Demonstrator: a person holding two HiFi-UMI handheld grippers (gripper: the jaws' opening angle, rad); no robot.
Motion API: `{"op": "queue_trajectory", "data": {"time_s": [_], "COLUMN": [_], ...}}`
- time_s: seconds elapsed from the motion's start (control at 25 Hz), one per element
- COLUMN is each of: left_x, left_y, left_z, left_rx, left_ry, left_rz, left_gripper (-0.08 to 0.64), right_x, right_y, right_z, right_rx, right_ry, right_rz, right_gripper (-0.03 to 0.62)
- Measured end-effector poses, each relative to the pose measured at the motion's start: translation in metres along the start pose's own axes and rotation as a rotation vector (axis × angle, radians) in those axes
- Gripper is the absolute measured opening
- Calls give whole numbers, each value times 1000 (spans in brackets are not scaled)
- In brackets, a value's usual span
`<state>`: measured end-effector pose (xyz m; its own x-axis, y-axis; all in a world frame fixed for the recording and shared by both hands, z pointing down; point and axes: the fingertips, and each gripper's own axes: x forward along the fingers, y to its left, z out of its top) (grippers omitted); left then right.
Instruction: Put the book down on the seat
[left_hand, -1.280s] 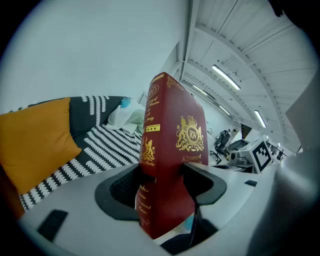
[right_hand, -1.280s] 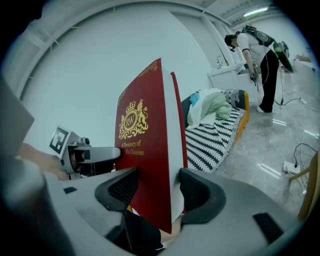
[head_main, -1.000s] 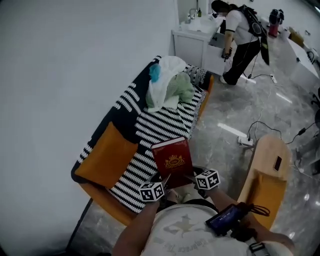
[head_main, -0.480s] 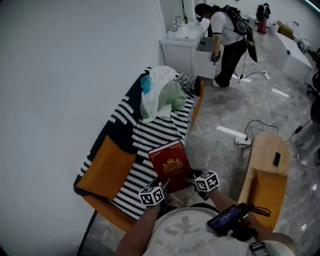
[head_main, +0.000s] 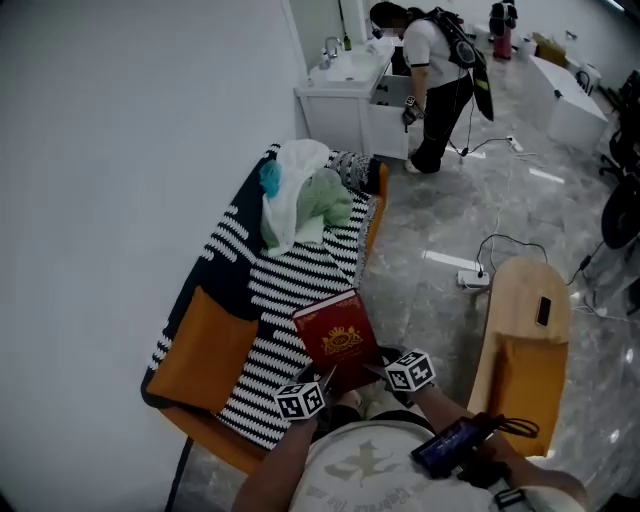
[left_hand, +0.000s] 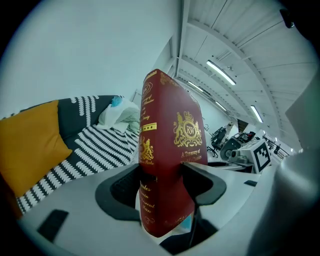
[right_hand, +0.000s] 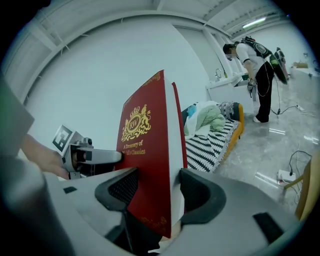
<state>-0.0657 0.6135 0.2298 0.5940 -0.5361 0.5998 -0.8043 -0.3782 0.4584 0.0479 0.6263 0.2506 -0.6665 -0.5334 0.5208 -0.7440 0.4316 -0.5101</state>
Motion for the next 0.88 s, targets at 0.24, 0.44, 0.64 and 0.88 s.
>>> {"op": "queue_trajectory", "data": {"time_s": [0.24,0.44,0.64,0.88], "left_x": [18,37,55,75], "left_y": [-8,-12,-5,10], "left_z": [11,23,41,65], "left_rx": [28,44,45,35], "left_ry": [21,28,35,43], "left_rz": [-35,-75,-98,-115], "left_gripper": [278,278,278,276], "right_x": [-5,-8,2,21], "right_y": [-17,-33,-47,-61], "right_z": [8,19,36,60], "right_rx": [18,24,28,24], "right_ry": [-19,-39,-37,-21], "right_rz": [-33,-69,-86,-99], "right_gripper": [276,276,276,275]}}
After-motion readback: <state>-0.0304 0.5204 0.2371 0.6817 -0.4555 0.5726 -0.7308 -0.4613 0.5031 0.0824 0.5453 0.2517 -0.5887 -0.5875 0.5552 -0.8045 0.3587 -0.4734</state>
